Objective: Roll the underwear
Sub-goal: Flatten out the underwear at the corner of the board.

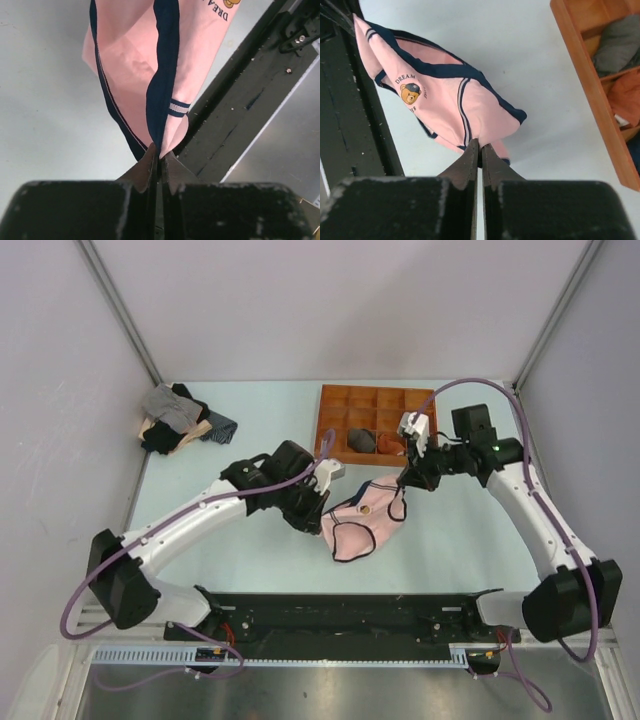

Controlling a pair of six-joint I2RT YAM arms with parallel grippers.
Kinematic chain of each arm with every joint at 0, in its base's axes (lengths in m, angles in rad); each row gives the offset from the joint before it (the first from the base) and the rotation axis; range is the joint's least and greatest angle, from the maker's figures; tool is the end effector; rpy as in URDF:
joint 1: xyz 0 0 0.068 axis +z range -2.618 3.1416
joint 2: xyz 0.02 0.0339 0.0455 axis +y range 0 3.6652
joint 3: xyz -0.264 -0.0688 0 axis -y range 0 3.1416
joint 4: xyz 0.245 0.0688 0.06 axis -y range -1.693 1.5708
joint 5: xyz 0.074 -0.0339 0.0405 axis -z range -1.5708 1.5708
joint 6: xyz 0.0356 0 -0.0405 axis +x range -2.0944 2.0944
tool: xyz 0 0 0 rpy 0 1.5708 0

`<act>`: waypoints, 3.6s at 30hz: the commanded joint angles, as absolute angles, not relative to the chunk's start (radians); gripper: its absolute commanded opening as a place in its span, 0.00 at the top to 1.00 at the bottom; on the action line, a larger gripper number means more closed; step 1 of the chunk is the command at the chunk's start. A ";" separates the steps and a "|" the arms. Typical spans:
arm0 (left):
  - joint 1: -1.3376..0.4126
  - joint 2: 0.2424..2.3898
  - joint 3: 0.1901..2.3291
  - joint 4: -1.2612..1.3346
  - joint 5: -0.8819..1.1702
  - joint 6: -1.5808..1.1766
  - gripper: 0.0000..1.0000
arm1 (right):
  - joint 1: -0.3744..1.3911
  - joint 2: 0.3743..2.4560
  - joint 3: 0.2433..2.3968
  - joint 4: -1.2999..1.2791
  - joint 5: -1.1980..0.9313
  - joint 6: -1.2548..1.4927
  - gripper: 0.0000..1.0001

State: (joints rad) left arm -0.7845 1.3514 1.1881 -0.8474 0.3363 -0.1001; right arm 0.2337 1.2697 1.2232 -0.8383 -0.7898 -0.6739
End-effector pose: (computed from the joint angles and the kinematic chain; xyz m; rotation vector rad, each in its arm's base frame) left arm 0.1836 -0.1999 0.2994 1.0230 2.4818 -0.7414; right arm 0.2393 0.0829 0.3375 -1.2688 1.8484 0.7291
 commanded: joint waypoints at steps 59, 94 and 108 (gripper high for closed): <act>-0.499 1.109 0.644 -0.255 0.528 -0.371 0.06 | 0.483 1.206 0.755 -0.934 -0.541 -1.575 0.83; -0.499 0.969 0.342 -0.017 0.440 -0.609 0.07 | 0.577 1.303 0.753 -0.929 -0.416 -1.601 1.00; -0.851 1.363 0.524 0.106 0.440 -0.643 0.13 | 0.293 1.281 0.687 -0.954 -0.454 -1.674 1.00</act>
